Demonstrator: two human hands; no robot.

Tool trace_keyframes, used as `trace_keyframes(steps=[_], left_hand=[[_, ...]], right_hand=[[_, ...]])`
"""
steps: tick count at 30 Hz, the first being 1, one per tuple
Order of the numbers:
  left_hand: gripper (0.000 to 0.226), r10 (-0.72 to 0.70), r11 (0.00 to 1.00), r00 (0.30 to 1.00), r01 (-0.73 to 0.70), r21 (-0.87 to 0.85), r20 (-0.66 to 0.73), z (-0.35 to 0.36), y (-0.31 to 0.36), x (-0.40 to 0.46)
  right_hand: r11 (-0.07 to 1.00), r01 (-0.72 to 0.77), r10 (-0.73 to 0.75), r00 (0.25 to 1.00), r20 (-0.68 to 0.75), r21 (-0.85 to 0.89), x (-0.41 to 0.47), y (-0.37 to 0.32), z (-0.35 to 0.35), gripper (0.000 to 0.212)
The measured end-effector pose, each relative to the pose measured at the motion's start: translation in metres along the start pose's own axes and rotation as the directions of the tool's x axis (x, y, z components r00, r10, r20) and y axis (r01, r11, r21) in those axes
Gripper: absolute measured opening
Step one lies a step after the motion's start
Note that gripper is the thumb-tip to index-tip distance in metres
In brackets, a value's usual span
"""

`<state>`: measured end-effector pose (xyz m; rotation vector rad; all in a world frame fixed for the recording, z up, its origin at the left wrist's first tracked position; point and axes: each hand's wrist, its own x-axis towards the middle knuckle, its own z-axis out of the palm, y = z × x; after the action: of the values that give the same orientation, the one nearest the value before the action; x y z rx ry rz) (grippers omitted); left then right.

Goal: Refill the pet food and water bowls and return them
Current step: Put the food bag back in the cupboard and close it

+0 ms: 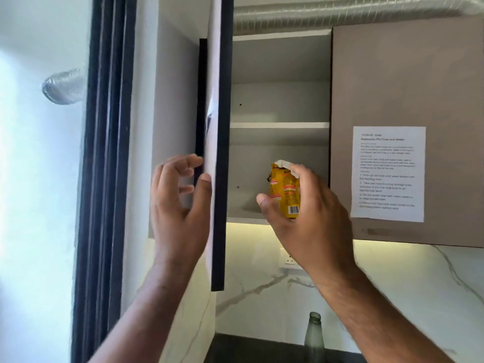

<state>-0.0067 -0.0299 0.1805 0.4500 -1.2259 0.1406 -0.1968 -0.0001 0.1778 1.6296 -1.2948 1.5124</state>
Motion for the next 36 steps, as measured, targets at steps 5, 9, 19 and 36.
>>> trace_keyframes(steps=[5, 9, 19, 36], left_hand=[[0.021, -0.278, 0.949, 0.931, 0.304, -0.081, 0.238, -0.001, -0.054, 0.001], [0.036, -0.286, 0.943, 0.913, 0.321, -0.082, 0.29, 0.009, -0.07, -0.003], [0.05, -0.061, 0.983, 0.879, 0.135, -0.124, 0.473, 0.059, -0.091, -0.024], [0.059, 0.051, 0.992, 0.831, -0.105, 0.065, 0.554, 0.192, -0.164, -0.074]], right_hand=[[0.993, -0.026, 0.028, 1.0, -0.014, 0.111, 0.0, -0.021, 0.016, 0.073], [0.977, -0.046, 0.045, 0.999, 0.007, 0.209, -0.014, -0.038, 0.029, 0.071], [0.999, -0.024, 0.016, 0.982, -0.188, -0.036, -0.032, -0.003, 0.053, 0.065], [0.766, 0.064, -0.057, 0.998, 0.031, -0.64, 0.018, 0.226, 0.119, 0.056]])
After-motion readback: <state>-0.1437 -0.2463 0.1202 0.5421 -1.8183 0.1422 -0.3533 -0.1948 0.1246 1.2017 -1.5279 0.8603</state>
